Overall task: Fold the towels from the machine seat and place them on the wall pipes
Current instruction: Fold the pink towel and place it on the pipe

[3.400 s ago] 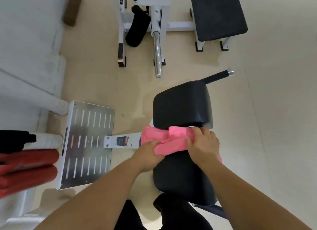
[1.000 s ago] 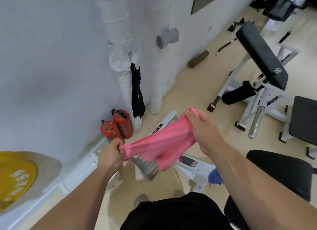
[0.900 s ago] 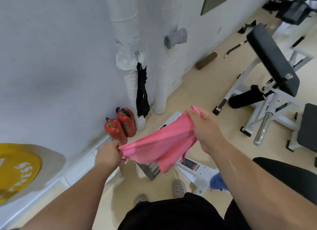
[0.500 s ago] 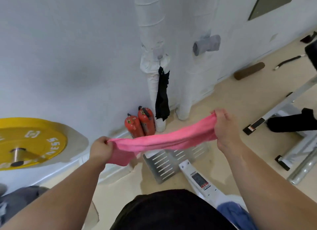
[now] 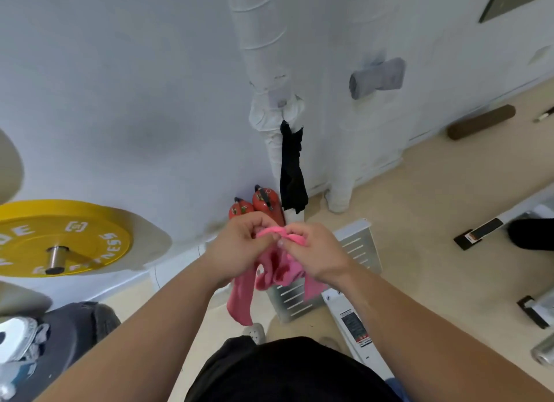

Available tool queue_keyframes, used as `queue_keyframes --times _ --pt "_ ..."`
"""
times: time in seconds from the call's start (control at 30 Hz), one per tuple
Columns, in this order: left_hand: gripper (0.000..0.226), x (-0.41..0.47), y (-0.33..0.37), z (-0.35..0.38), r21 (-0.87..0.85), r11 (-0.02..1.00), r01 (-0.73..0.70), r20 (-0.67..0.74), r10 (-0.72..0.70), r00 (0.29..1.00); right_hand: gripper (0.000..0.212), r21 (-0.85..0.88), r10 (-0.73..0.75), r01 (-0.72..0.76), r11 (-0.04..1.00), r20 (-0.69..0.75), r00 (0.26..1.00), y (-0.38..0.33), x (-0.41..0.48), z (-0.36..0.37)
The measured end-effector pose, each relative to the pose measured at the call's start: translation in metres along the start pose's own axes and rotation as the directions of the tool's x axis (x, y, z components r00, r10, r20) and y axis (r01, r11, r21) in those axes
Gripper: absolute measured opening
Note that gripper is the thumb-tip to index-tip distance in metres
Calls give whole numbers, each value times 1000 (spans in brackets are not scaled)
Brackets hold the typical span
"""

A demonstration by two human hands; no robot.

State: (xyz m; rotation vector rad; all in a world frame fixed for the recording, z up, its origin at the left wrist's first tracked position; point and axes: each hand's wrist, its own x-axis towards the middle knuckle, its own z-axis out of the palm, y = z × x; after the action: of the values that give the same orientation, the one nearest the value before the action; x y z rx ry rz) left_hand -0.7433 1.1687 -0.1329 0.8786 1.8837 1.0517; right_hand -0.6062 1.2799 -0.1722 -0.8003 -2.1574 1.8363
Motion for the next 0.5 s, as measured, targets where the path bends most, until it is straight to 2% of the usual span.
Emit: queue_keyframes --times 0.07,0.17,0.2,0.3,0.43,0.5 --pt "15 6 -8 -7 125 992 -29 -33 34 999 15 -60 12 -15 998 -43 999 0 7 -7" --pt "20 16 -29 -23 382 924 -32 -100 75 992 29 -8 26 -27 1000 -166 986 0 14 -21" --pt "24 19 -35 -28 408 913 -28 -118 83 990 31 24 52 -48 999 -202 978 -2 16 -24" --pt "31 29 -47 -41 326 945 -37 -148 90 985 23 87 158 -140 986 -262 952 -7 23 -29" --pt "15 45 -48 -52 120 986 -113 -48 119 992 21 162 251 -214 963 -266 931 -19 31 -19" --pt "17 55 -46 -59 111 986 -125 -5 126 992 18 158 286 -248 956 -301 910 -26 37 -9"
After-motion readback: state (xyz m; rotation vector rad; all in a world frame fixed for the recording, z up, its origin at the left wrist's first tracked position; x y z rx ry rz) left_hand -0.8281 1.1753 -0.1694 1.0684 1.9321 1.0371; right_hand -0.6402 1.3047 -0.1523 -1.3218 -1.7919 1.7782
